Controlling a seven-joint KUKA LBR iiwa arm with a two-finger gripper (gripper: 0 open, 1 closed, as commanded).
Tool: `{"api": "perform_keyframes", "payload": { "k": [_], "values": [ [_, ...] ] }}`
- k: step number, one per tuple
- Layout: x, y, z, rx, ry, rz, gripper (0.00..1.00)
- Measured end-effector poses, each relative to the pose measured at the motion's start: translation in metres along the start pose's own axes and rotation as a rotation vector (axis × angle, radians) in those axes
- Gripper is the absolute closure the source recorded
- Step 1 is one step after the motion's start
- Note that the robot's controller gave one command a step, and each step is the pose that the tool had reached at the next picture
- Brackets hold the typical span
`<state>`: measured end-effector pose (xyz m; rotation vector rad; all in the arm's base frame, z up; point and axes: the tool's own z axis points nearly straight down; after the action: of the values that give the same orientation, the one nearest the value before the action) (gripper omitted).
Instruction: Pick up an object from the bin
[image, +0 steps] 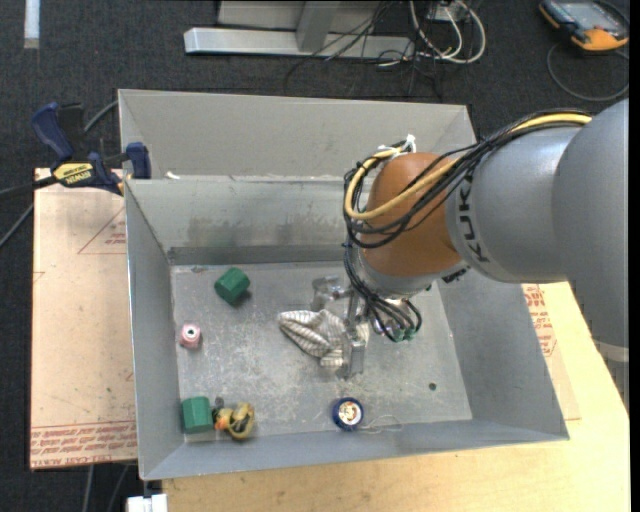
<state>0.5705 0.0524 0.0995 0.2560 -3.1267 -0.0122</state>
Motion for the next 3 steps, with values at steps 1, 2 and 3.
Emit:
{"api": "perform_keyframes", "payload": {
  "k": [1, 2, 3],
  "values": [
    [-0.008, -0.025, 0.030, 0.009, -0.014, -0.102, 0.00],
    [0.005, -0.018, 0.029, -0.001, -0.002, 0.106, 1.00],
    [0.005, -0.018, 0.029, -0.001, -0.002, 0.105, 1.00]
  ]
}}
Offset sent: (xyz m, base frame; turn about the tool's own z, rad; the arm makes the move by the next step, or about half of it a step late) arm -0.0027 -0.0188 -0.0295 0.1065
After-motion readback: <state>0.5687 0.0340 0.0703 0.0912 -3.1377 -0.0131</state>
